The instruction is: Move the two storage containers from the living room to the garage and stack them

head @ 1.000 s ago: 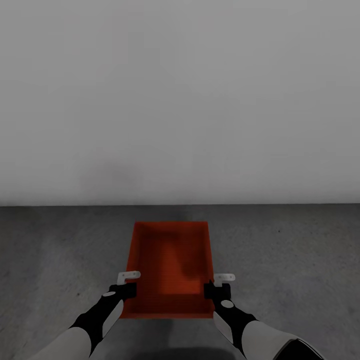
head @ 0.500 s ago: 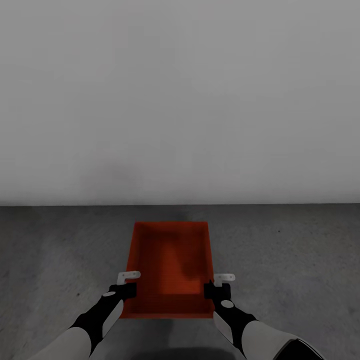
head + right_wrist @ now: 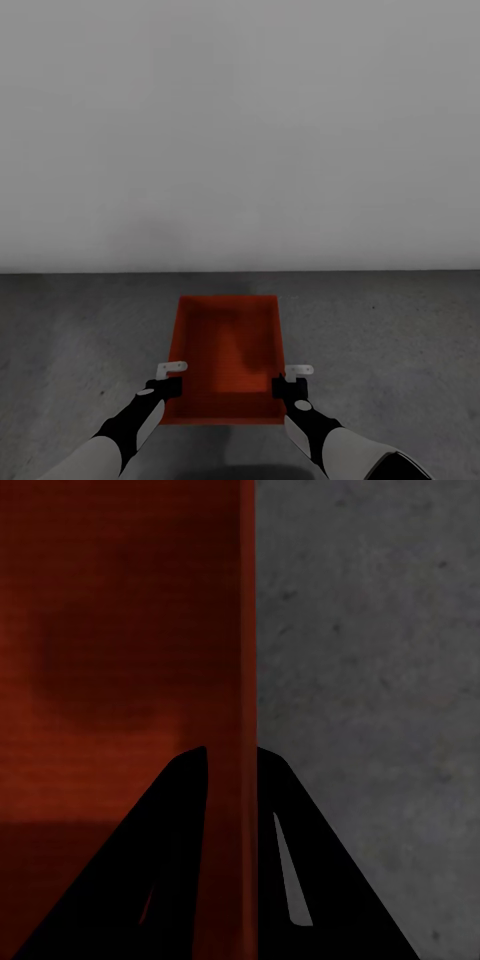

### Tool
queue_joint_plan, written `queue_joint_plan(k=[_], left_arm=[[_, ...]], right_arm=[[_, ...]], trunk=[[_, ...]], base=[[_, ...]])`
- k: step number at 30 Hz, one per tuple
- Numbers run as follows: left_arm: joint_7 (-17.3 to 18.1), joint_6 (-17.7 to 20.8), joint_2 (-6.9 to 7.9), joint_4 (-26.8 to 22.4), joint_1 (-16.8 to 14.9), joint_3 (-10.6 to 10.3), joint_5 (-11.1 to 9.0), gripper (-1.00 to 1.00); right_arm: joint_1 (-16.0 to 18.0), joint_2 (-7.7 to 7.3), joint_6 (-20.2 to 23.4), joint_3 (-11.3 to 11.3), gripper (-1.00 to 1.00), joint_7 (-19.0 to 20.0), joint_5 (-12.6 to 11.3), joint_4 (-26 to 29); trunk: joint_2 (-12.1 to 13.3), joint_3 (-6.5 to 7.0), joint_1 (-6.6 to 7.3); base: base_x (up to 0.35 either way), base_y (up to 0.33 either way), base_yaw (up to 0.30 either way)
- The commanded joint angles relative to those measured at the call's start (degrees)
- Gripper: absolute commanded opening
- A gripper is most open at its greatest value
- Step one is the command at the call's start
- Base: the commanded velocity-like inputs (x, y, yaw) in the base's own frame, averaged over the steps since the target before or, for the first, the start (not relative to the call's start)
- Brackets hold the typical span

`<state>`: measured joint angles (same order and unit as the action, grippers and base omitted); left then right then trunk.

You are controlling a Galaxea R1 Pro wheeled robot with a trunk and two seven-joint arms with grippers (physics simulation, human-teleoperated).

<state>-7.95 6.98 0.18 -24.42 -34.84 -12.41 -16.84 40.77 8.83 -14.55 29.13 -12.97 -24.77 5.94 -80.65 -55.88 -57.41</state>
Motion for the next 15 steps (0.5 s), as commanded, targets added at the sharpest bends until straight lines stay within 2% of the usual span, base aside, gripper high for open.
queue_joint_plan(k=[1, 4, 12, 15], left_arm=[[-0.7, 0.3, 0.08, -0.3, 0.0, 3.3, -0.3, -1.0], [-0.7, 0.3, 0.08, -0.3, 0.0, 3.3, -0.3, -1.0], [-0.7, 0.3, 0.08, -0.3, 0.0, 3.3, -0.3, -1.0], [-0.7, 0.3, 0.08, -0.3, 0.0, 3.3, -0.3, -1.0]], right_arm=[[0.0, -0.92, -0.4, -1.8, -1.0, -0.1, -0.9, -0.8], [0.0, -0.92, -0.4, -1.8, -1.0, -0.1, -0.9, -0.8], [0.0, -0.92, -0.4, -1.8, -1.0, -0.1, -0.9, -0.8], [0.0, -0.92, -0.4, -1.8, -1.0, -0.1, -0.9, -0.8]], trunk=[[-0.4, -0.22, -0.22], [-1.6, -0.75, -0.88], [-1.6, -0.75, -0.88], [-2.8, -1.29, -1.54]], base=[[0.0, 0.0, 0.0], [0.0, 0.0, 0.0], [0.0, 0.0, 0.0], [0.0, 0.0, 0.0]])
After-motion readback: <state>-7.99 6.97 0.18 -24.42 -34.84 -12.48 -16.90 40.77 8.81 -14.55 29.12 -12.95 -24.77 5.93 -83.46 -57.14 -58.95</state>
